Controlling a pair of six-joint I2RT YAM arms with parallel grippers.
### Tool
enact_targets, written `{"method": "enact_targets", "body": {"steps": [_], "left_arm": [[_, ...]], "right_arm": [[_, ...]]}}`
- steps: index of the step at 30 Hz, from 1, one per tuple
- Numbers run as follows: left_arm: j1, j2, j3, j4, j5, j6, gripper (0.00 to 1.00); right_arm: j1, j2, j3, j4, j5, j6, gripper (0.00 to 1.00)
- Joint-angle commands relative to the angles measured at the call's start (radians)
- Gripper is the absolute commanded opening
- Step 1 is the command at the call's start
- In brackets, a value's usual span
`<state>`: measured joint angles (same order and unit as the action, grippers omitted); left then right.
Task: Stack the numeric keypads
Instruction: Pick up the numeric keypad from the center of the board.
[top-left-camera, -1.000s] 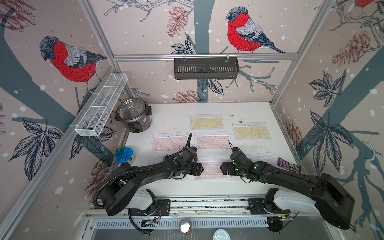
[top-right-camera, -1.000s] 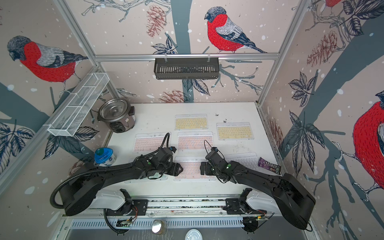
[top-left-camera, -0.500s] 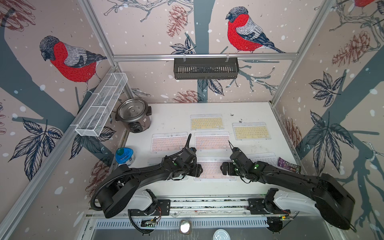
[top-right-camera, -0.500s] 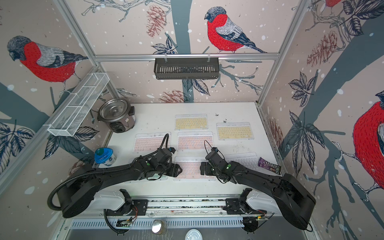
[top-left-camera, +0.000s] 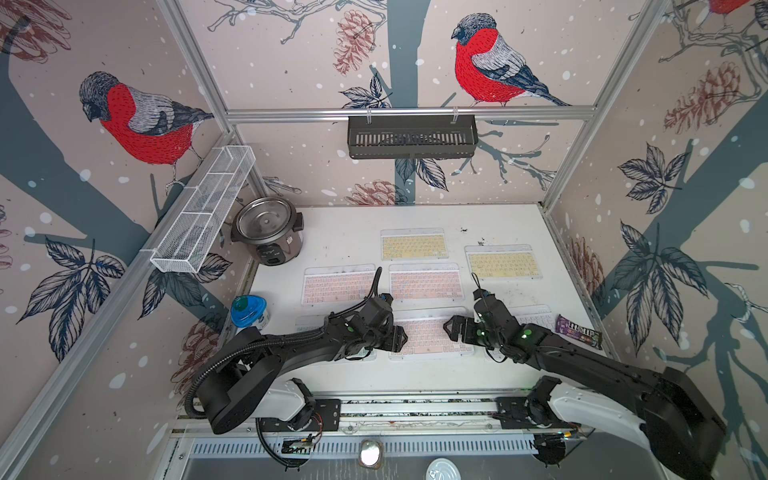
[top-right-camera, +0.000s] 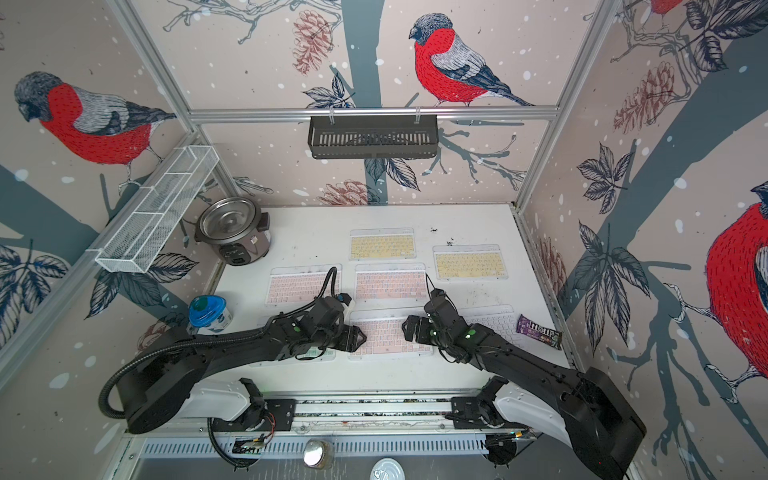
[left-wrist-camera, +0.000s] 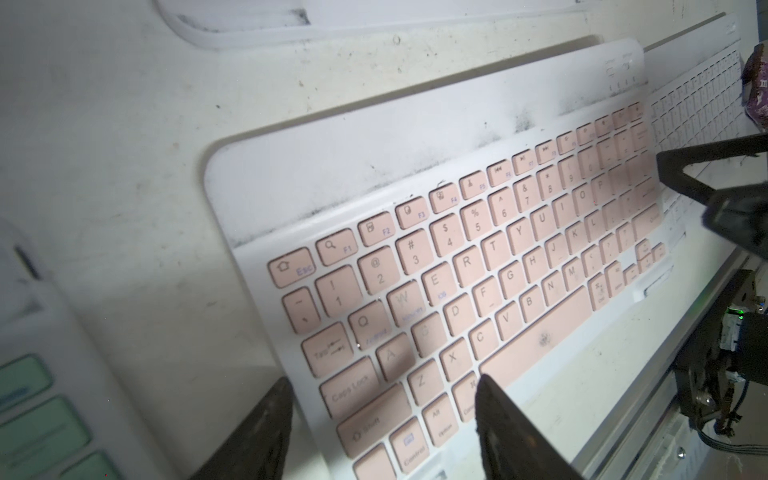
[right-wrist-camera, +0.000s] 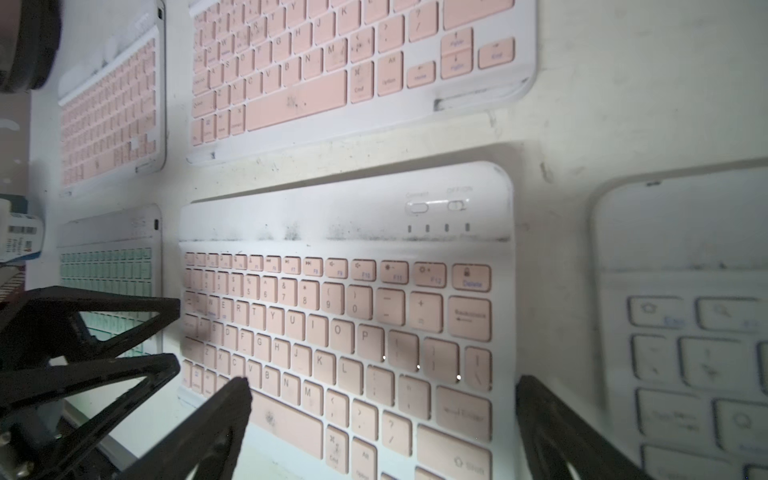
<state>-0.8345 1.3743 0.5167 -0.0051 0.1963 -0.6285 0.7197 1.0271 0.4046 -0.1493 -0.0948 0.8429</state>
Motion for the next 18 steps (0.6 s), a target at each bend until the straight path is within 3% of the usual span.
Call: {"method": "enact_targets", "body": {"steps": [1, 18], "left_arm": [[-0.003, 0.012, -0.011, -0.032, 0.044, -0.019, 0.69], [-0.004, 0.017, -0.036, 0.008, 0.055, -0.026, 0.69]], "right_arm": [[-0.010, -0.025, -0.005, 0.167, -0.173, 0.022, 0.99], [-0.024, -0.166, -0.053, 0.232, -0.296, 0.041, 0.99]]}}
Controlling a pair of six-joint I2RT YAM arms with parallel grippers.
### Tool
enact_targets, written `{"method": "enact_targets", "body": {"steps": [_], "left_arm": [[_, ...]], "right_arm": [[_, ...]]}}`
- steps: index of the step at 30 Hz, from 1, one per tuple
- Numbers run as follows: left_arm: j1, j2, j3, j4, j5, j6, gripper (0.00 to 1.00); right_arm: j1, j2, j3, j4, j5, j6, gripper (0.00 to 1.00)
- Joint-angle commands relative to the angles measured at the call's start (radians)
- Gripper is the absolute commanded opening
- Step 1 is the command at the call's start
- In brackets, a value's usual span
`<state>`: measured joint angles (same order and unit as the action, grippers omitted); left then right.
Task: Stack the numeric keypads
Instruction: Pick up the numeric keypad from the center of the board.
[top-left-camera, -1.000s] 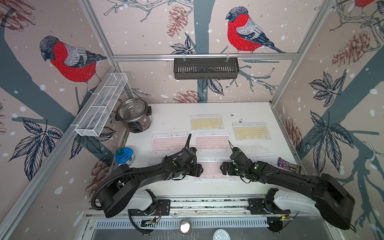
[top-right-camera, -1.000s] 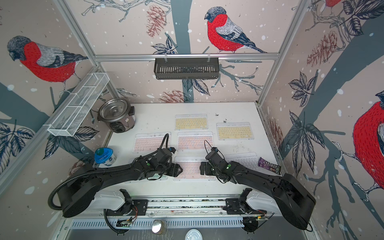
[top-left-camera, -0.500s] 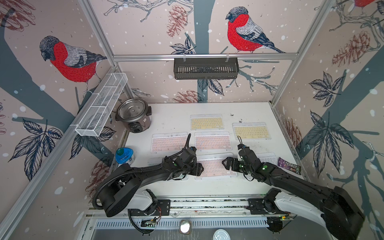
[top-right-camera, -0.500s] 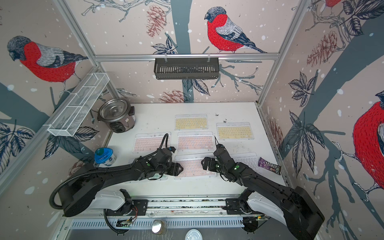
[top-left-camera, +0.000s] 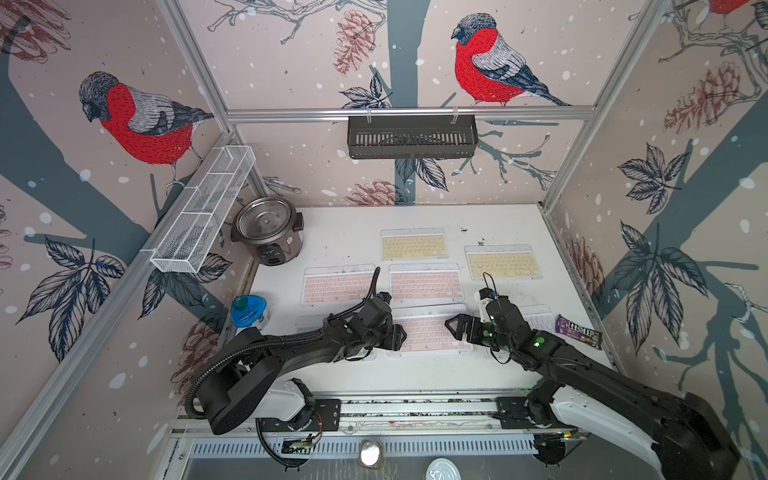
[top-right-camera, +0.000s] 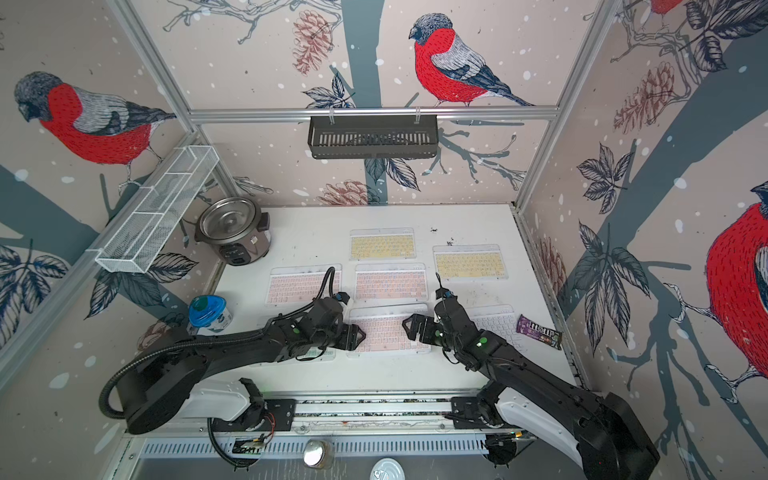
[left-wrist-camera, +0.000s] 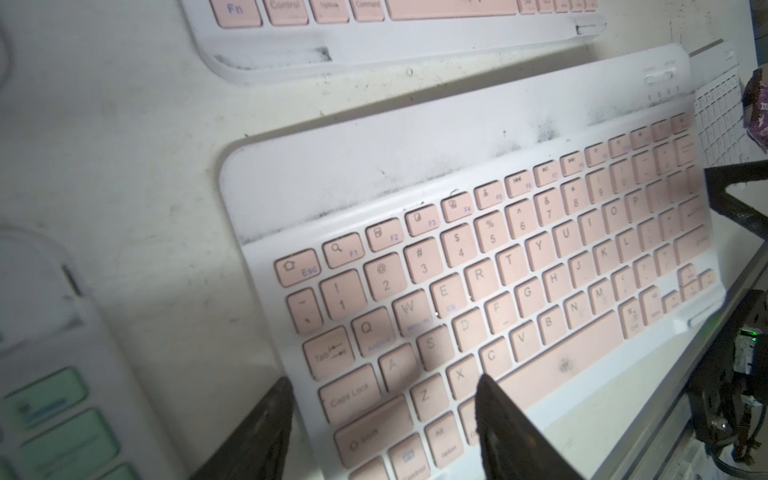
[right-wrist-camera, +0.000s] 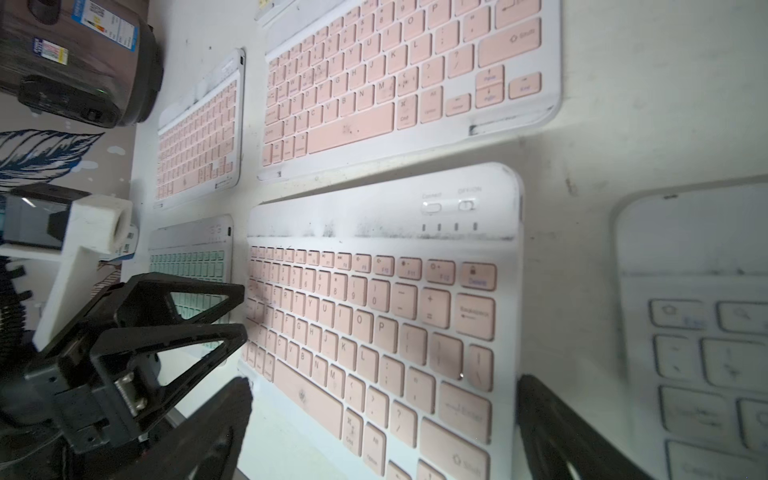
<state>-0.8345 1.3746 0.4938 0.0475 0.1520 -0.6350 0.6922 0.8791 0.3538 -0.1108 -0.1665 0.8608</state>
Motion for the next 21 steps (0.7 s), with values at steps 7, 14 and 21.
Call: {"method": "enact_targets", "body": {"steps": [7, 14, 21], "left_arm": [[-0.004, 0.005, -0.026, -0.024, 0.106, -0.024, 0.69], [-0.003, -0.003, -0.034, -0.032, 0.088, -0.028, 0.69], [-0.004, -0.023, -0.037, -0.053, 0.046, -0.037, 0.69]], "right_arm": [[0.001, -0.026, -0.006, 0.203, -0.261, 0.018, 0.96], [0.000, -0.030, 0.026, 0.124, -0.208, -0.013, 0.92], [-0.011, -0.029, 0.052, 0.038, -0.155, -0.045, 0.87]]}}
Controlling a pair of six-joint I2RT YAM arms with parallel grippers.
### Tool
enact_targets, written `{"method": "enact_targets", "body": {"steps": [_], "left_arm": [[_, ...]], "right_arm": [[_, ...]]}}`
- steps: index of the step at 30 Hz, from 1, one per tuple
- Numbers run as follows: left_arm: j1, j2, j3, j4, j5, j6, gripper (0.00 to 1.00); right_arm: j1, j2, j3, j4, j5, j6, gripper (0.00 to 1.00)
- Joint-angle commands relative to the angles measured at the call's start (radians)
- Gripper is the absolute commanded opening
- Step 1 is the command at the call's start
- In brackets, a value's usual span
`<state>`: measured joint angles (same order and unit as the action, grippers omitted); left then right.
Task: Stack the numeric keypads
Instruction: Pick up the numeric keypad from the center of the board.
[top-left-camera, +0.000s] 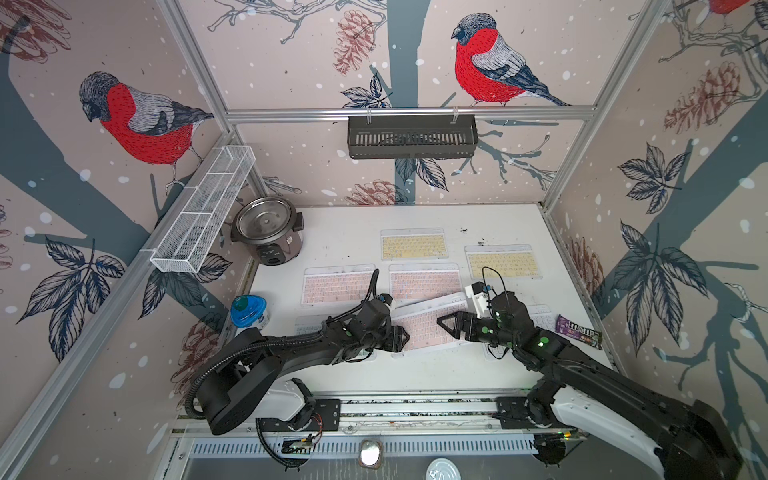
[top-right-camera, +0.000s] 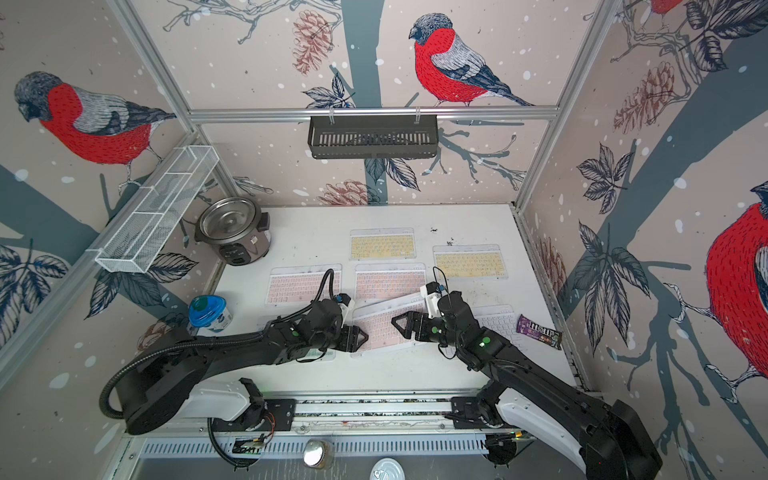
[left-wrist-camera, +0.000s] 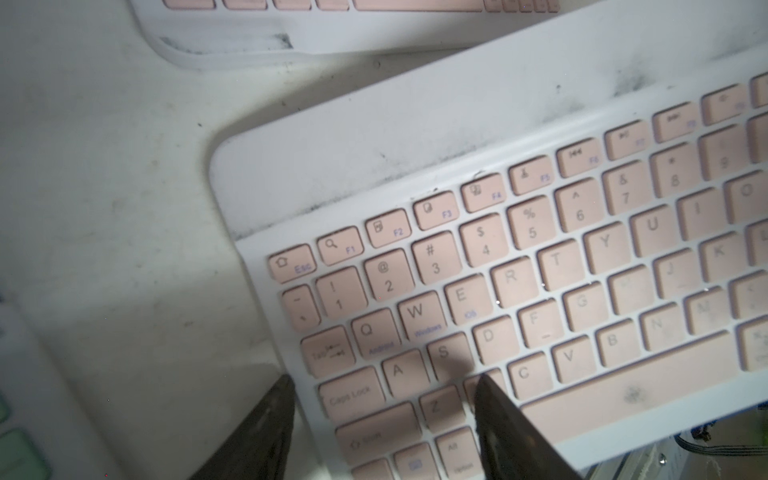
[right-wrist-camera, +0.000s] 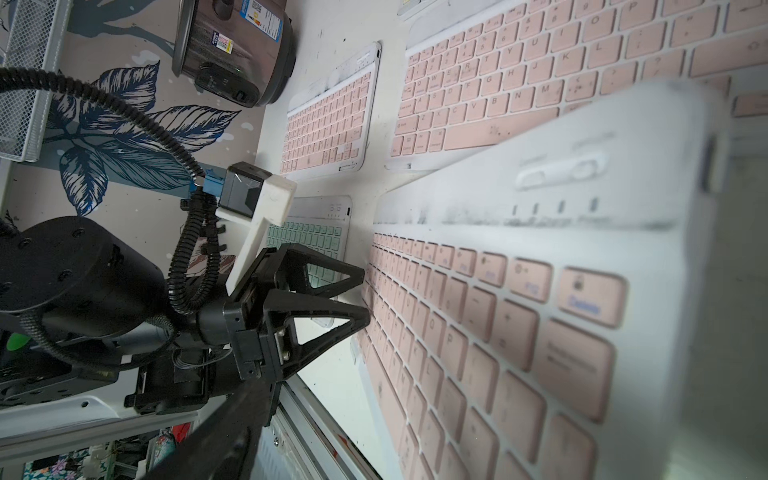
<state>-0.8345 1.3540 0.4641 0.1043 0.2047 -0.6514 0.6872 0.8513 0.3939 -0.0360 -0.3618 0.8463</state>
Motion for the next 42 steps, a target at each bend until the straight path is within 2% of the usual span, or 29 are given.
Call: {"method": "enact_targets", "body": {"steps": [1, 11, 16, 22, 31, 36, 42], "left_arm": [[-0.003, -0.003, -0.007, -0.114, -0.013, -0.022, 0.69], [-0.003, -0.001, -0.002, -0.134, -0.048, -0.026, 0.69], [-0.003, -0.004, -0.003, -0.133, -0.052, -0.029, 0.69], [-0.003, -0.009, -0.006, -0.129, -0.063, -0.038, 0.68], [-0.003, -0.021, -0.018, -0.121, -0.080, -0.055, 0.68], [-0.003, -0.027, -0.025, -0.114, -0.087, -0.065, 0.68], [-0.003, -0.032, -0.028, -0.097, -0.087, -0.072, 0.68]], "right_arm": [[-0.010, -0.001, 0.014, -0.049, 0.050, -0.032, 0.86], [-0.052, -0.014, 0.014, -0.102, 0.067, -0.041, 0.81], [-0.051, -0.010, 0.012, -0.103, 0.056, -0.042, 0.75], [-0.052, -0.009, 0.013, -0.113, 0.048, -0.049, 0.62], [-0.052, -0.008, 0.006, -0.118, 0.045, -0.047, 0.48], [-0.054, -0.008, 0.006, -0.123, 0.042, -0.044, 0.31], [-0.060, -0.017, 0.005, -0.130, 0.041, -0.038, 0.22]]}}
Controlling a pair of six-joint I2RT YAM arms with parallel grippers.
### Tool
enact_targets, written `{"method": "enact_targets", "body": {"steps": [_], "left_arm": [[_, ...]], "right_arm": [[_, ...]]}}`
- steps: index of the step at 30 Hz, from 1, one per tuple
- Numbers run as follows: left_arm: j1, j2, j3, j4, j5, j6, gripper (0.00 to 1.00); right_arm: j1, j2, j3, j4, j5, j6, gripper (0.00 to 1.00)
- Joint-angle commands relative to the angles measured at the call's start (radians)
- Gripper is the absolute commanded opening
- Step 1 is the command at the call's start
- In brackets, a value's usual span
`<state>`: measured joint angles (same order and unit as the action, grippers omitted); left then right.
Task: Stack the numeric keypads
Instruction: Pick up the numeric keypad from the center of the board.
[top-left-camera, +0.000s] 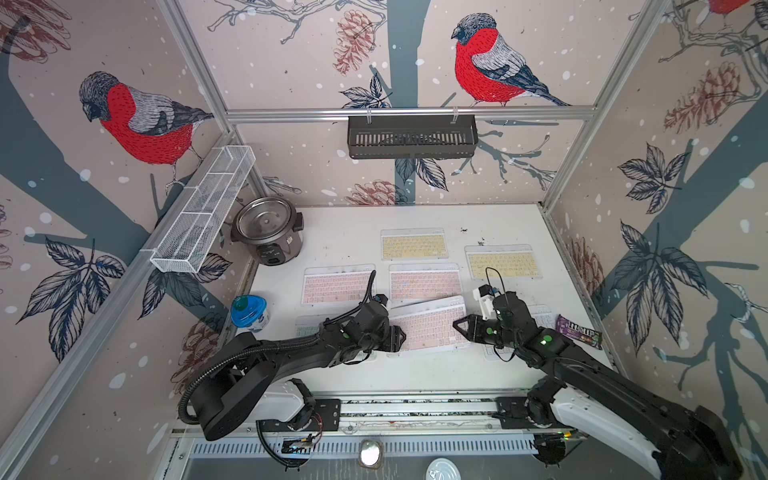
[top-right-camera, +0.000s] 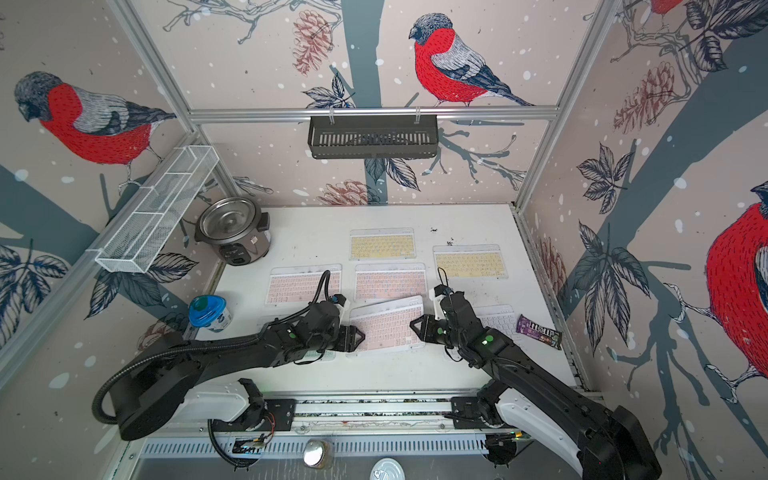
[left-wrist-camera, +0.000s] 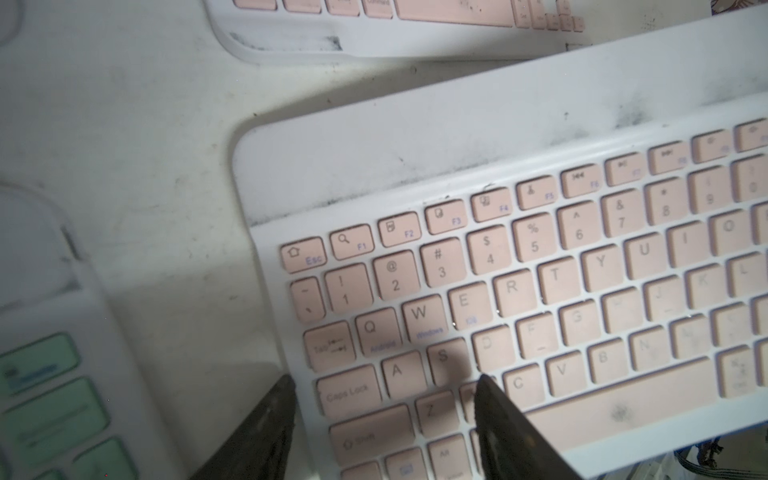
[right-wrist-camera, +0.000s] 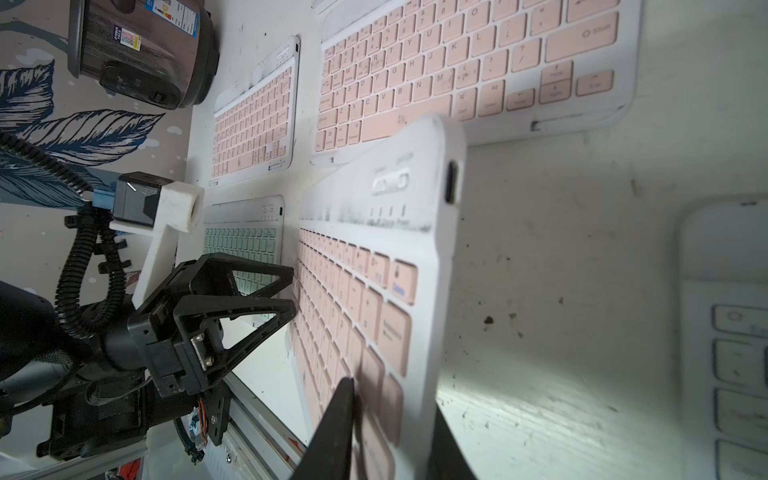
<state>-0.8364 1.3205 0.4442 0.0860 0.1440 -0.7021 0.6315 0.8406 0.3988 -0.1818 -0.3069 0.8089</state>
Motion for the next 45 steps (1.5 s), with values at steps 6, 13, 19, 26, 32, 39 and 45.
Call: {"method": "enact_targets", "body": {"steps": [6, 13, 19, 26, 32, 39, 45], "left_arm": [[-0.001, -0.014, 0.000, -0.084, -0.041, -0.022, 0.68], [-0.001, -0.060, 0.042, -0.138, -0.063, -0.017, 0.68], [-0.001, -0.113, 0.108, -0.239, -0.114, -0.023, 0.68], [-0.002, -0.172, 0.174, -0.338, -0.171, -0.030, 0.68], [0.000, -0.214, 0.205, -0.400, -0.255, -0.038, 0.69], [0.009, -0.278, 0.214, -0.445, -0.351, -0.034, 0.70], [0.055, -0.305, 0.211, -0.418, -0.339, -0.030, 0.71]], "right_arm": [[-0.013, -0.025, -0.009, 0.014, -0.019, 0.010, 0.08], [-0.039, -0.057, 0.000, 0.008, -0.051, 0.003, 0.07], [-0.069, -0.097, 0.031, -0.002, -0.079, -0.018, 0.06], [-0.118, -0.115, 0.099, -0.042, -0.148, -0.058, 0.06], [-0.163, -0.105, 0.170, -0.049, -0.199, -0.084, 0.06], [-0.225, -0.072, 0.211, 0.014, -0.277, -0.085, 0.05], [-0.288, -0.019, 0.236, 0.120, -0.312, -0.090, 0.04]]}}
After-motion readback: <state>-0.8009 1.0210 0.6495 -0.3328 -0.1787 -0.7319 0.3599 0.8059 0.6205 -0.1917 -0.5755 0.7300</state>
